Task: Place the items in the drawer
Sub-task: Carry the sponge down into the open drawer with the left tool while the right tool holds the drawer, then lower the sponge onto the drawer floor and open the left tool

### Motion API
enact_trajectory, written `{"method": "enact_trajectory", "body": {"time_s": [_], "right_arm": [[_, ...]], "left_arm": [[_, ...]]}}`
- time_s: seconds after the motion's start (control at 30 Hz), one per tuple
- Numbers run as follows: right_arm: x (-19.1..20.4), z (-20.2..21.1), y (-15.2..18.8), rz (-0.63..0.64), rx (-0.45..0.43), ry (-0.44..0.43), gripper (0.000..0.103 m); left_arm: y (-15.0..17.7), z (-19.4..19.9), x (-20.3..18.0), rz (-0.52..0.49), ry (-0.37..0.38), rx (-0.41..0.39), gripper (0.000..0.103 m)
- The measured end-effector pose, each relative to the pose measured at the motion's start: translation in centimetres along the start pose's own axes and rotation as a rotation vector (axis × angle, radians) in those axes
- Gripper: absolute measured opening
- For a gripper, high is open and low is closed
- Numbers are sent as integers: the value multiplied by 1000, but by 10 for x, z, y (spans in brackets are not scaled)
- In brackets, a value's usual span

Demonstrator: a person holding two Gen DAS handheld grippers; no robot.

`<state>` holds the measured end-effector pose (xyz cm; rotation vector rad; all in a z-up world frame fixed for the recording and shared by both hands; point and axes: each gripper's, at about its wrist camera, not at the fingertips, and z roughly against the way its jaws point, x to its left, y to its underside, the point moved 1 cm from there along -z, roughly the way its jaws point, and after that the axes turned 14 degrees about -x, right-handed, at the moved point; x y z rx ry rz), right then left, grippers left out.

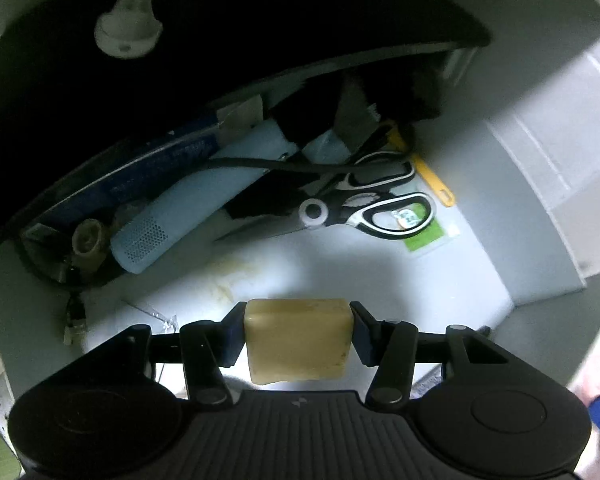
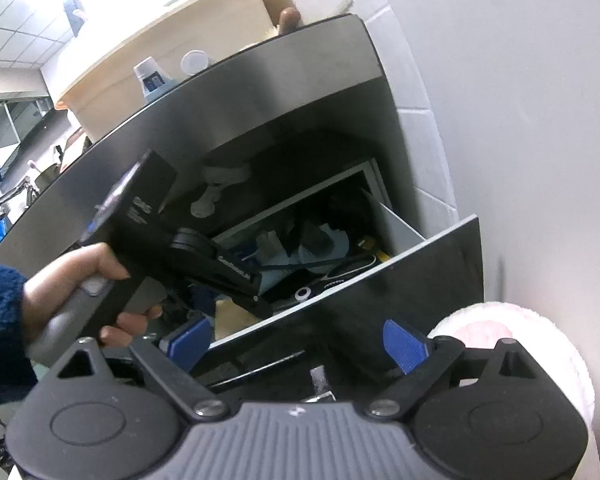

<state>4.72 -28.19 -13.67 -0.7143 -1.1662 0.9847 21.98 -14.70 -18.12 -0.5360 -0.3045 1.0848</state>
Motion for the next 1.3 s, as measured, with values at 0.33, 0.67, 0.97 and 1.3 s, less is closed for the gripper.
{"method": "enact_trajectory", "body": {"time_s": [0.33, 0.67, 0.97, 1.3], "right_arm": [[-3, -2, 3, -27, 16, -6, 93], [-3, -3, 6, -33, 32, -9, 93], [-3, -5, 6, -38, 49, -9, 93], [-3, -5, 7, -37, 54, -10, 93]], "left_arm": [[3, -40, 5, -30, -41, 78, 52], [4, -66, 31, 77, -116, 166, 52], [-3, -68, 46, 159, -124, 179, 52], [-6, -59, 39, 121, -148, 171, 56]]}}
